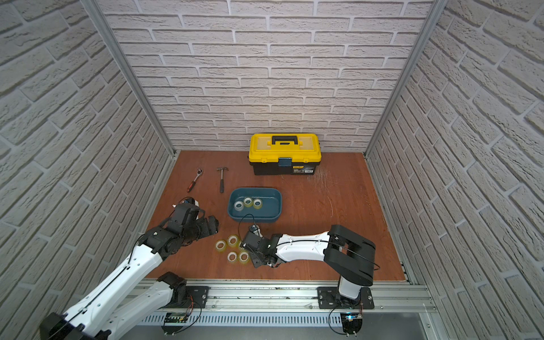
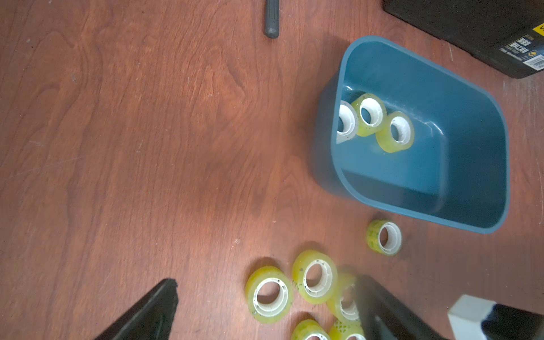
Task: Put the transparent tape into the storage box
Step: Pick up the tape at the center of the board.
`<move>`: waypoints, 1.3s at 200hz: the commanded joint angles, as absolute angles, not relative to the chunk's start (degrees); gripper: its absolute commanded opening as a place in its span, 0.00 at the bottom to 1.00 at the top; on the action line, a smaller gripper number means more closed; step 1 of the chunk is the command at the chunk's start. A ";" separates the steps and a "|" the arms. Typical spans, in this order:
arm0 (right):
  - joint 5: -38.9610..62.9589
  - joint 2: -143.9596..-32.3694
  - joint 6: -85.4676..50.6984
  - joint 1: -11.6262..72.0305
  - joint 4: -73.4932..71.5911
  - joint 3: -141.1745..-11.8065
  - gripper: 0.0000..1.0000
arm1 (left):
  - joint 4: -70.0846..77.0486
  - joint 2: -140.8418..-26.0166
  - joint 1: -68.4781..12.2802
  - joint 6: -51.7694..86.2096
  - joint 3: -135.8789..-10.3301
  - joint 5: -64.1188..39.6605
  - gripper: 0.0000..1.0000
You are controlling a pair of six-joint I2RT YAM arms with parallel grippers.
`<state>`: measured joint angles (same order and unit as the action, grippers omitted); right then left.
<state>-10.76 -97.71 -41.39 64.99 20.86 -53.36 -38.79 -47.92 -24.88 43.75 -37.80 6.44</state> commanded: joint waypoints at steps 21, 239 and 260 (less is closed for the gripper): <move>-13.54 -96.50 -43.46 65.30 21.67 -51.94 0.24 | -37.02 -49.08 -25.21 43.77 -37.88 7.23 0.98; -18.61 -84.32 -32.03 57.79 33.96 -65.76 0.02 | -39.07 -45.00 -25.65 38.37 -44.19 12.62 0.98; -16.00 -88.34 -29.63 53.04 34.68 -71.30 0.02 | -35.71 -47.12 -25.64 36.20 -44.96 14.48 0.98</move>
<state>-16.93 -84.95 -34.02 57.65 32.71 -66.04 -39.97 -45.23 -25.32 40.03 -43.31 11.29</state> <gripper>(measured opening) 0.152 0.983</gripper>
